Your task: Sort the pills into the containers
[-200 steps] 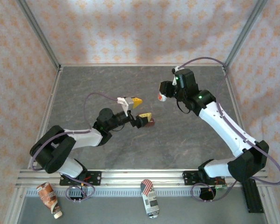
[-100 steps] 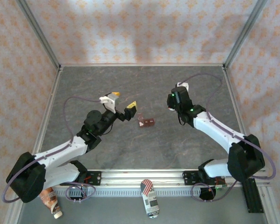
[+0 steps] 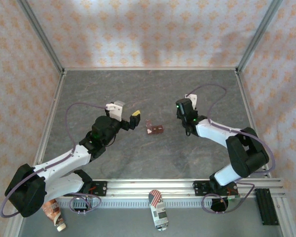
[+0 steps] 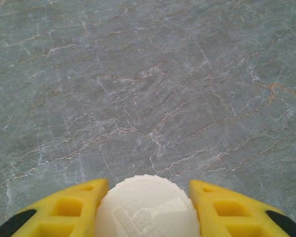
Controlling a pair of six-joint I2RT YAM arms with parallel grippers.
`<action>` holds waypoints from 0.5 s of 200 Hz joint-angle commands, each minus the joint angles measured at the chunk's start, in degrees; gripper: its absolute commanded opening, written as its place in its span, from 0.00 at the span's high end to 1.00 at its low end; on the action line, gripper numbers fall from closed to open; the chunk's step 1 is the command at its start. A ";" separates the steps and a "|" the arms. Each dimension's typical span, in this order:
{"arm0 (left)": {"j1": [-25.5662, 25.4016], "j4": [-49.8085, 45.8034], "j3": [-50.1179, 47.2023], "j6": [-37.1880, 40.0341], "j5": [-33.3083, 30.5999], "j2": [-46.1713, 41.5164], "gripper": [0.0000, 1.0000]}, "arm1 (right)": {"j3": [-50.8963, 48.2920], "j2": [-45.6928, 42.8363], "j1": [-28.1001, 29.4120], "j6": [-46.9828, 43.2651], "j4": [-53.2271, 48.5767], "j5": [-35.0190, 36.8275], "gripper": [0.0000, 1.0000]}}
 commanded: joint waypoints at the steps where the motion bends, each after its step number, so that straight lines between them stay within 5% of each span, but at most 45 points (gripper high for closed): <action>1: 0.16 -0.83 2.26 -0.29 -1.31 0.17 0.00 | -1.16 0.96 -0.28 1.37 3.49 2.76 0.77; 60: 0.21 -0.65 2.20 -1.07 -1.81 0.79 0.00 | -2.99 2.84 -0.30 3.25 3.92 1.99 0.71; 100: 0.23 -0.29 2.36 -1.09 -1.66 1.21 0.00 | -3.89 2.86 -0.26 4.56 4.02 1.74 0.57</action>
